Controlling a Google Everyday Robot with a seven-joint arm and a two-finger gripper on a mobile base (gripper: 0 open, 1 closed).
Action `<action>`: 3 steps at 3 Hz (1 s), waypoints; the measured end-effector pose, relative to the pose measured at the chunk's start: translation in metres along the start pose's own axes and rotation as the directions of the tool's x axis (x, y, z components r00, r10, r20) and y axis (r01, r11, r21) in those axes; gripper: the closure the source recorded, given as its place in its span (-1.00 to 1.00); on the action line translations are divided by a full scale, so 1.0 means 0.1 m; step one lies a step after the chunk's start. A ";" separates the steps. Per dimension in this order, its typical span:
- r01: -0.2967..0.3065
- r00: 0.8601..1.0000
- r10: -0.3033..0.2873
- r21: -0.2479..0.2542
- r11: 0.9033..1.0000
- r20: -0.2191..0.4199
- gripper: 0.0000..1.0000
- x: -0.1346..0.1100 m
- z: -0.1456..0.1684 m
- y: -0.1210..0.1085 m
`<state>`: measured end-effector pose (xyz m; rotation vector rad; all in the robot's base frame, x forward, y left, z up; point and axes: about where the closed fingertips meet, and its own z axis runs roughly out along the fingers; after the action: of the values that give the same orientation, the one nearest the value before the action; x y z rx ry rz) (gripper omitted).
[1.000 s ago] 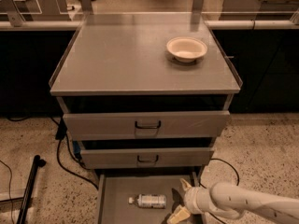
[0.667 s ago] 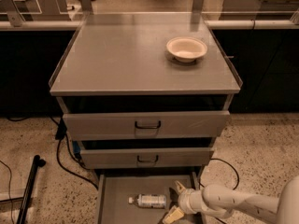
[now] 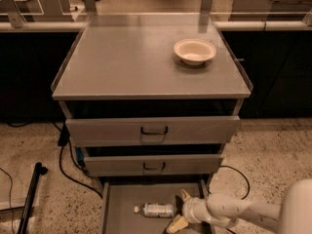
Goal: Pick blue plastic bottle from bottom drawer and place on counter
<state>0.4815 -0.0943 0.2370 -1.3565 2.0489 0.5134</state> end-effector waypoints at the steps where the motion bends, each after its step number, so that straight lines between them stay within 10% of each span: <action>1: -0.008 1.000 0.008 -0.006 1.000 0.003 -1.00 0.04 0.35 -0.08; 3: -0.025 0.997 0.029 -0.047 0.999 0.076 -1.00 0.13 0.92 -0.24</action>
Offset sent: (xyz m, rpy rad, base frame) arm 0.0516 0.0334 -0.0821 0.0759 0.0178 -0.0180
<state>0.5258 -0.0558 0.1615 -1.3164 2.0069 0.6186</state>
